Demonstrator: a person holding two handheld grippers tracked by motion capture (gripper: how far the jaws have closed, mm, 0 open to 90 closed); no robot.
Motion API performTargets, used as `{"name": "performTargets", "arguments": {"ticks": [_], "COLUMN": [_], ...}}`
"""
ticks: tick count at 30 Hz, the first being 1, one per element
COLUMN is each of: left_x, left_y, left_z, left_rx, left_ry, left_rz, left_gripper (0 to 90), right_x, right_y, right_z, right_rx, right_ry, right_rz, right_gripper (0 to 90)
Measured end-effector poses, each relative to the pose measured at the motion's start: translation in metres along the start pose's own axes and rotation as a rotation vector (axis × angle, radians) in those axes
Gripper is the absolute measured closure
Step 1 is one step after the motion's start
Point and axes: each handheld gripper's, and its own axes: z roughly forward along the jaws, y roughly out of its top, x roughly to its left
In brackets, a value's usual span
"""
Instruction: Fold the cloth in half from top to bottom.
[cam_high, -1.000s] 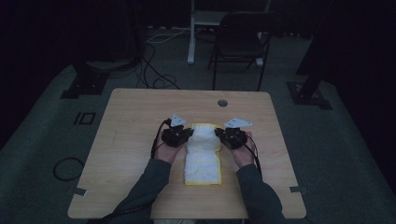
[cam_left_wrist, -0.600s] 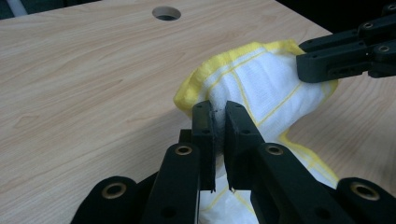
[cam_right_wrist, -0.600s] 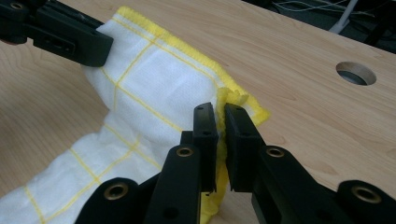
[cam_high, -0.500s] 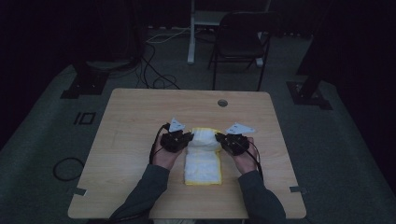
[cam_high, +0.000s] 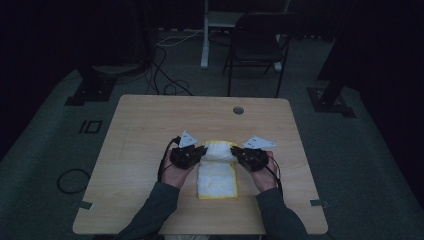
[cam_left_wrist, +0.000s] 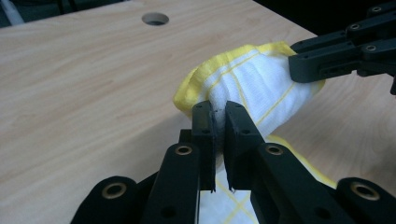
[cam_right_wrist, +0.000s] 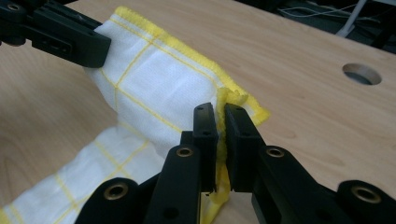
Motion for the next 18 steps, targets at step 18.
{"name": "performTargets", "arguments": {"ticks": [18], "left_x": [-0.010], "left_y": [-0.037], "left_z": [-0.002], "left_rx": [0.041], "left_ry": [-0.023], "left_rz": [-0.029], "left_gripper": [83.5], "right_x": [0.017], "right_y": [-0.031], "right_z": [-0.002], "right_rx": [0.027], "right_ry": [0.046], "right_rz": [0.036], "right_gripper": [84.1]}}
